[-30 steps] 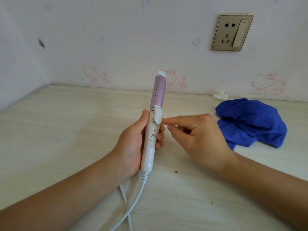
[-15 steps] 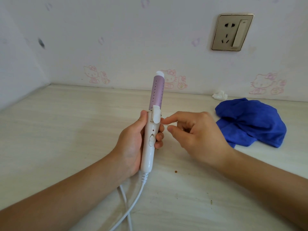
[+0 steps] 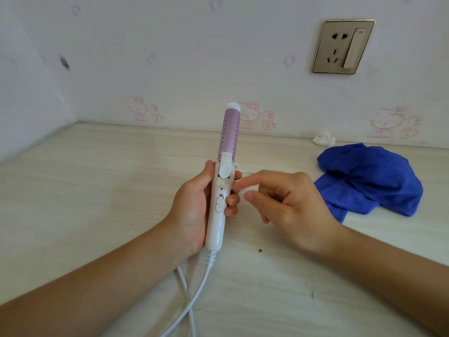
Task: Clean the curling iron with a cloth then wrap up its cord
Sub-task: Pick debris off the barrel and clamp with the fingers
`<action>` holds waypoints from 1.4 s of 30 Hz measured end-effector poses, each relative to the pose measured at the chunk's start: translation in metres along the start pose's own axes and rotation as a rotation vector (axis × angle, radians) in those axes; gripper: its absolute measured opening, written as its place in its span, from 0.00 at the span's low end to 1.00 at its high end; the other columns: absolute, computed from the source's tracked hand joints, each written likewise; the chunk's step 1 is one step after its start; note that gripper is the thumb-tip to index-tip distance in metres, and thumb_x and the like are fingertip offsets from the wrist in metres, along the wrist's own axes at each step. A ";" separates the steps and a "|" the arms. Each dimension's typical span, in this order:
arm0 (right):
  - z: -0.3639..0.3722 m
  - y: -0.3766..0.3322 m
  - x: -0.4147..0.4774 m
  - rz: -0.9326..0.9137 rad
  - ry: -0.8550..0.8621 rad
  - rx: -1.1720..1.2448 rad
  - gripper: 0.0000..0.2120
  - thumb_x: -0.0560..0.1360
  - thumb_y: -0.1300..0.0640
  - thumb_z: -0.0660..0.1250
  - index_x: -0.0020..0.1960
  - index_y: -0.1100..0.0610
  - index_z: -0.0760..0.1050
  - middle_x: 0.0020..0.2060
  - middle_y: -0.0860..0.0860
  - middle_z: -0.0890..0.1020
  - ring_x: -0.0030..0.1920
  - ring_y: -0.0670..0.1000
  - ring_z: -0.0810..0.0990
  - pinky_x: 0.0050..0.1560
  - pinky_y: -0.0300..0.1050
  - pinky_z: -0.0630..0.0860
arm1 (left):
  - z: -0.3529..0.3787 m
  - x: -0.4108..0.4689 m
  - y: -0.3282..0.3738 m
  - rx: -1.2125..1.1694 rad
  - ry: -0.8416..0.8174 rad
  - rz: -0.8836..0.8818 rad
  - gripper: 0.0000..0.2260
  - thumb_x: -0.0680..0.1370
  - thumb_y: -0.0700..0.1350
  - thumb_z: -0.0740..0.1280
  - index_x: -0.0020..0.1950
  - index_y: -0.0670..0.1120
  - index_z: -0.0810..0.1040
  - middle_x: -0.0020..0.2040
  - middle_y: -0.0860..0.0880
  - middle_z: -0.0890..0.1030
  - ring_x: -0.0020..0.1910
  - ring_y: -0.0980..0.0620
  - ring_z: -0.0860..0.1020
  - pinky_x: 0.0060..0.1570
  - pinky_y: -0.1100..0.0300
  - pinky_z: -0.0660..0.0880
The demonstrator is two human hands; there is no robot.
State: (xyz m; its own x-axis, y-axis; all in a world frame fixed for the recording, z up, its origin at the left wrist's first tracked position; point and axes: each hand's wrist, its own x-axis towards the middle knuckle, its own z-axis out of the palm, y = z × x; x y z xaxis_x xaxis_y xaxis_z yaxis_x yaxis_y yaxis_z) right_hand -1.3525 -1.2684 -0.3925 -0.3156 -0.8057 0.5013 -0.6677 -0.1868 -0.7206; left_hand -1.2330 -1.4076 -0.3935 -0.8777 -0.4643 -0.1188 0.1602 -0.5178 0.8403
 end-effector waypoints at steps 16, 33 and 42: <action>-0.005 -0.005 0.005 0.007 0.007 -0.109 0.10 0.79 0.67 0.69 0.53 0.56 0.86 0.24 0.46 0.76 0.23 0.47 0.68 0.30 0.37 0.67 | 0.003 -0.002 0.000 0.024 -0.009 -0.035 0.26 0.85 0.58 0.55 0.44 0.45 0.87 0.37 0.46 0.78 0.29 0.50 0.74 0.26 0.60 0.71; 0.004 -0.018 -0.007 -0.027 -0.245 -0.033 0.11 0.78 0.69 0.69 0.53 0.56 0.86 0.23 0.47 0.71 0.24 0.43 0.67 0.33 0.26 0.65 | -0.001 -0.001 0.003 -0.064 0.077 -0.063 0.25 0.85 0.58 0.55 0.52 0.40 0.82 0.37 0.45 0.78 0.28 0.51 0.74 0.27 0.62 0.71; 0.006 -0.022 -0.008 -0.089 -0.251 -0.137 0.11 0.79 0.65 0.68 0.54 0.54 0.86 0.25 0.41 0.74 0.24 0.44 0.70 0.33 0.27 0.64 | 0.002 -0.003 0.001 -0.008 0.052 -0.048 0.27 0.85 0.59 0.55 0.46 0.42 0.86 0.37 0.46 0.78 0.28 0.51 0.73 0.28 0.60 0.68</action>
State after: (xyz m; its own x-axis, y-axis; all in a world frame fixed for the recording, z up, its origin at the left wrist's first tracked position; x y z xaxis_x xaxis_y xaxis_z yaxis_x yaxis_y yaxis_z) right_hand -1.3313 -1.2609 -0.3839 -0.0868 -0.9066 0.4130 -0.7752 -0.1989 -0.5995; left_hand -1.2313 -1.4056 -0.3917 -0.8600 -0.4753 -0.1860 0.1227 -0.5462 0.8287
